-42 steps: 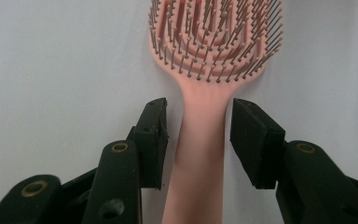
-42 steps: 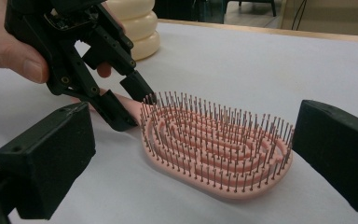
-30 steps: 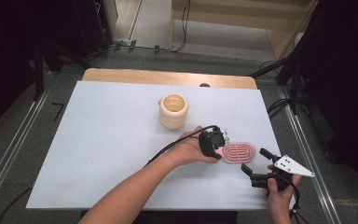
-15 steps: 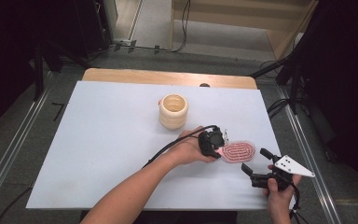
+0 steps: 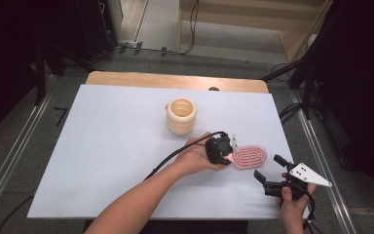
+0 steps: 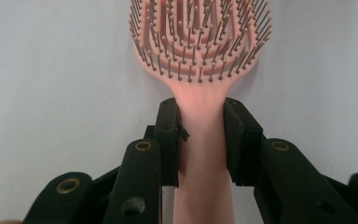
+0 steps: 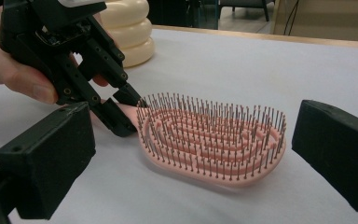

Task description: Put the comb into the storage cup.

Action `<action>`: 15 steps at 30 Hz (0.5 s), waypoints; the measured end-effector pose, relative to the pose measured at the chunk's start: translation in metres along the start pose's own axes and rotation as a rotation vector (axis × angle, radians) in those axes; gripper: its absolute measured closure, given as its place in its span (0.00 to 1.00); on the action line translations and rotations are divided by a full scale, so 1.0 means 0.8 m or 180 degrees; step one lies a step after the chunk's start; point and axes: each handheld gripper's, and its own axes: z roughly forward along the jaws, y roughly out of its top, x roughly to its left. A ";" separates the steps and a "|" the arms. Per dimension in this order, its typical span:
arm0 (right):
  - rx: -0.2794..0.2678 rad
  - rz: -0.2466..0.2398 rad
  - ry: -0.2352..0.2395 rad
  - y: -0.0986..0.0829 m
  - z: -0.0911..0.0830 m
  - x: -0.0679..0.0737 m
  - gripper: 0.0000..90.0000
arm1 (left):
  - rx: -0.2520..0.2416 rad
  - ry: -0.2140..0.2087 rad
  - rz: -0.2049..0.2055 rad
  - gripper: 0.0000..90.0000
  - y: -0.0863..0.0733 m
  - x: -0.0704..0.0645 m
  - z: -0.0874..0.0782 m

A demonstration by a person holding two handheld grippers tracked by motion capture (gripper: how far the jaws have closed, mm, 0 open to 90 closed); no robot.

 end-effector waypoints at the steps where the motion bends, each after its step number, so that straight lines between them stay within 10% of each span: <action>1: 0.0000 0.0000 -0.0003 0.000 0.000 0.000 0.00 | -0.0029 -0.0010 -0.0018 0.78 0.000 0.000 0.000; 15: -0.0047 0.0029 -0.0028 0.002 -0.004 0.001 0.00 | -0.0344 0.0078 -0.0162 0.78 -0.009 0.001 -0.017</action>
